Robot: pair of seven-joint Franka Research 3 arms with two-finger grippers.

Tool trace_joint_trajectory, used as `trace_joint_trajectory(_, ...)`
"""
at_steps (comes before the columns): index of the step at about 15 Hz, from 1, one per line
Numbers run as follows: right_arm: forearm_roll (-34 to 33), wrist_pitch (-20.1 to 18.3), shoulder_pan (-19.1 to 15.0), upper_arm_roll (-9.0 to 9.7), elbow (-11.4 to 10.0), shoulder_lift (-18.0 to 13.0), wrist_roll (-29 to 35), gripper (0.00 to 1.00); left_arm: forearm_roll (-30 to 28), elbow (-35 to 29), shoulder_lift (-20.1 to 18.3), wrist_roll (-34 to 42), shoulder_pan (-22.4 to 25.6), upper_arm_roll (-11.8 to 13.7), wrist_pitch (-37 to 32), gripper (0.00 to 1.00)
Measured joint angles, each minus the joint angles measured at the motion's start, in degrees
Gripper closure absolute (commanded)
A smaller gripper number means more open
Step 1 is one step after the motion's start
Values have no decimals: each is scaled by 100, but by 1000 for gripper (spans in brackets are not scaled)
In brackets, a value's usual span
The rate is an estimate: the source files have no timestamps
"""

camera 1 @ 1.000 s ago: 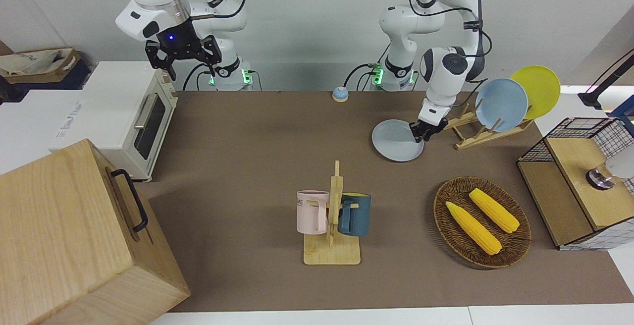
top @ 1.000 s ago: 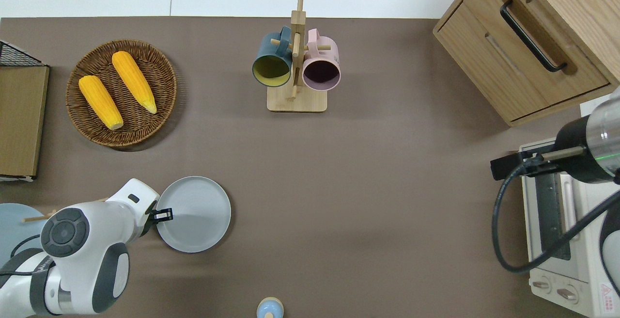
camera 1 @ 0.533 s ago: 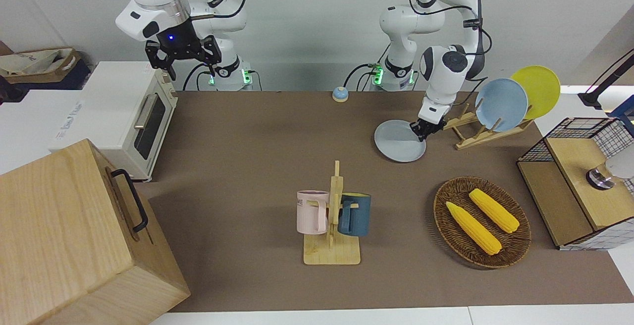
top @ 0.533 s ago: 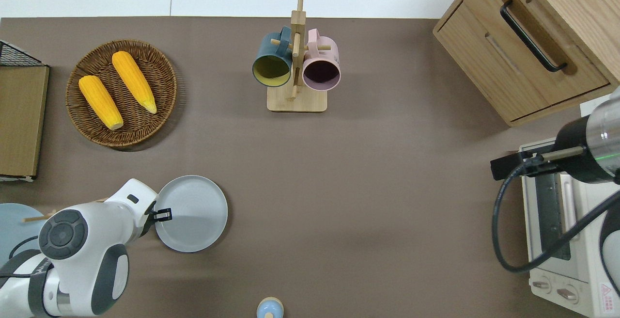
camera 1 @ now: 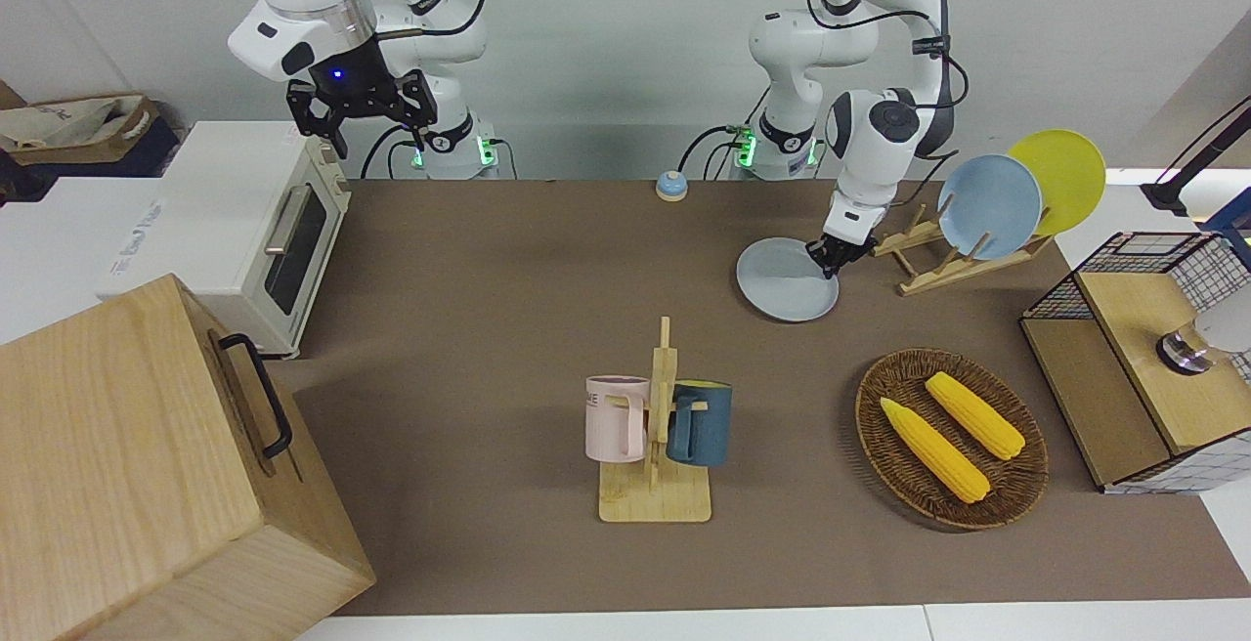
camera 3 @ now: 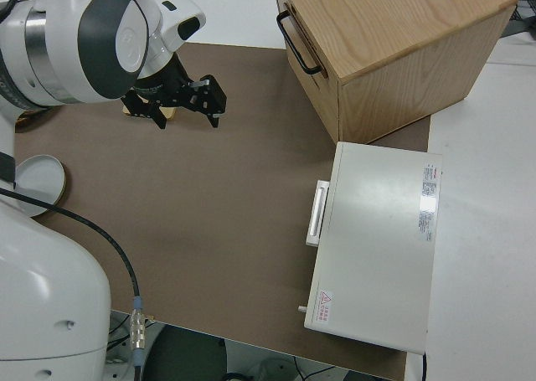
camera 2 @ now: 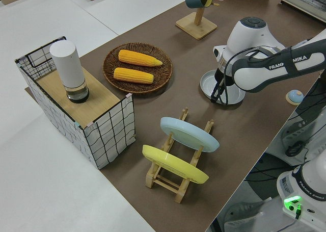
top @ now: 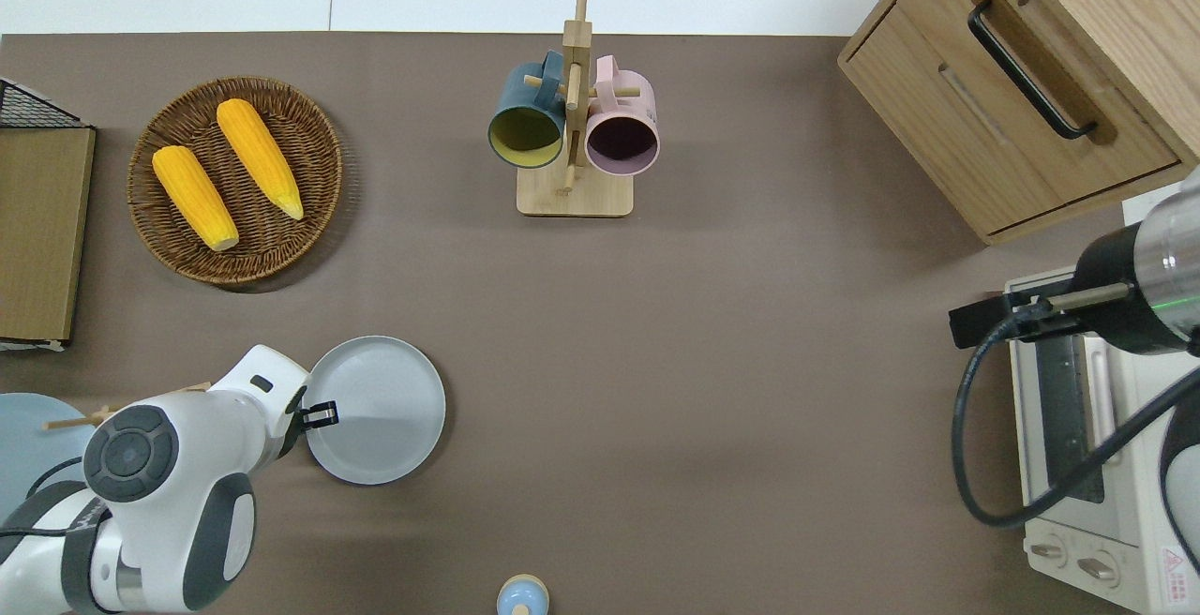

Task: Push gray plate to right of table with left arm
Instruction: 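Push the gray plate with the left gripper toward the toaster oven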

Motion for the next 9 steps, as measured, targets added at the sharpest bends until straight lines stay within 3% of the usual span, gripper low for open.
trace_joint_trajectory(9, 0, 0, 0, 0, 0, 0, 0, 17, -354, 33, 55, -2433, -1572, -48, 135, 1000)
